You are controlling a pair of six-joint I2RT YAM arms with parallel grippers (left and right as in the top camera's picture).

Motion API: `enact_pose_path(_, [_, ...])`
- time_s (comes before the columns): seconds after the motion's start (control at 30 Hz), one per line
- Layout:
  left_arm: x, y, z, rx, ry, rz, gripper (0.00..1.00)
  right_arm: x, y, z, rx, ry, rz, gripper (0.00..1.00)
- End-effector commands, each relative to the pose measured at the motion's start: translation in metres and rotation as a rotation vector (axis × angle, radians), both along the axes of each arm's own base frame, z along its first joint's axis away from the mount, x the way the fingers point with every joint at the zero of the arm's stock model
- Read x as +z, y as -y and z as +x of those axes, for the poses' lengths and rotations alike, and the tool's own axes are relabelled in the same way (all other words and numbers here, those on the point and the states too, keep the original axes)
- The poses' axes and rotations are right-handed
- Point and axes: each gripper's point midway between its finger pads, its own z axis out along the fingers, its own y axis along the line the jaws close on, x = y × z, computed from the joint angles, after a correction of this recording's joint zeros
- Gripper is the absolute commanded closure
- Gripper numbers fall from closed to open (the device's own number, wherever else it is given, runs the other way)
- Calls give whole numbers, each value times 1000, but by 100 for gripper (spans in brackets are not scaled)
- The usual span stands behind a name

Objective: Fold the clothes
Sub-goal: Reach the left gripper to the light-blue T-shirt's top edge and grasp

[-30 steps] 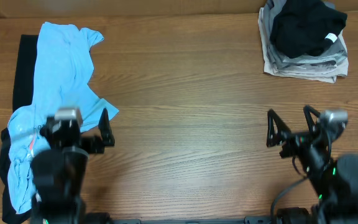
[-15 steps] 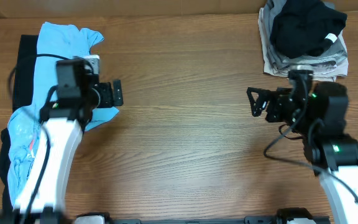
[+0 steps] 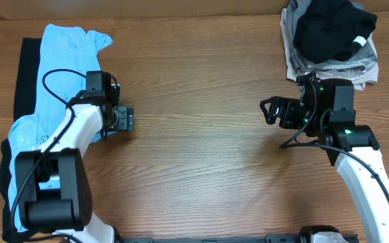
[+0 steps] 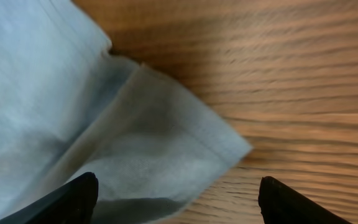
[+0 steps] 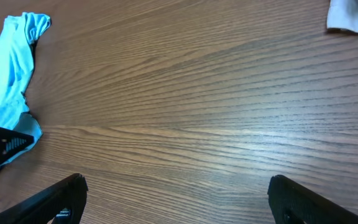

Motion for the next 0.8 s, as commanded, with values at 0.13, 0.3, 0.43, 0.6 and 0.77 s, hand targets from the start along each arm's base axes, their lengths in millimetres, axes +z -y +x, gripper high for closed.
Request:
enact_pose_path(0.13, [-32,-20,-4,14,-84,96,13,7,-3,2,17,16,3,4])
enact_pose_path(0.3, [-53,-21,-6,13,-117,100,22,6,-3,2,16,13,2,4])
enact_pose_path(0.43, [-69,-21,-14,10,-167,98,64,6,-3,2,16,13,2,5])
enact_pose_path(0.6, [-75,-18,-17,5,-190,90,96,6,-3,2,14,14,0,11])
enact_pose_path(0.77, [-37,16,12,-48,-150,-52,96,6,-2,3,12,17,-2,21])
